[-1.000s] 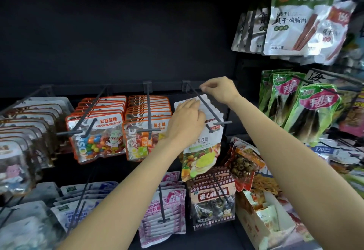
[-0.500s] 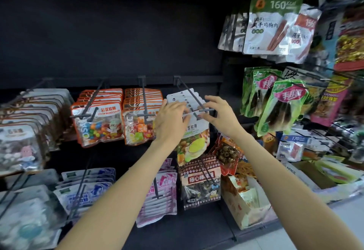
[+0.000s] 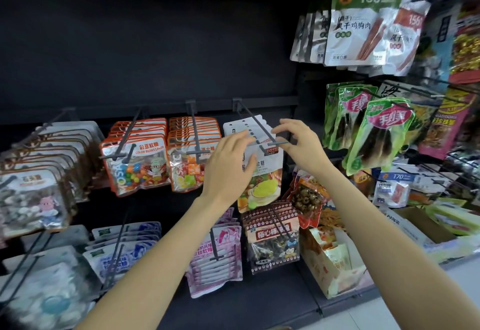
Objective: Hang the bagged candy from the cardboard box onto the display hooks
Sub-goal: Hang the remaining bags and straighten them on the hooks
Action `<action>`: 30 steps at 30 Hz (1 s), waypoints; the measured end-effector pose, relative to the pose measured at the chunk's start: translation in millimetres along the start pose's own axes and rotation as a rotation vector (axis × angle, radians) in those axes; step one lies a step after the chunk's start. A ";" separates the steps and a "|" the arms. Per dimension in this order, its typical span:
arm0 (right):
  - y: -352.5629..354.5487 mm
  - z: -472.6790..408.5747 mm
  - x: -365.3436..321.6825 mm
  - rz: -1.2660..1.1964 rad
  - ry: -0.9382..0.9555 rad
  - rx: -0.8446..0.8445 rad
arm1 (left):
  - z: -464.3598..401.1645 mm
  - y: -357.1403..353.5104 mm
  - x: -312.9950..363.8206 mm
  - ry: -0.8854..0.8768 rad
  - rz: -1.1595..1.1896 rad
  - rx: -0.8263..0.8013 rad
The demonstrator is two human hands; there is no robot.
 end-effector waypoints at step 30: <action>-20.6 102.1 -60.2 0.052 -0.199 0.288 | 88.3 83.7 -56.3 0.293 0.353 0.105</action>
Point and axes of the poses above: each hand's wrist, its own z-axis away from the middle knuckle, its own y-axis out of the back of the hand, x = y × z, the point moved 8 cm from there along -z, towards the middle knuckle, and after that the axes turned 7 degrees about x, right-handed, at the moved point
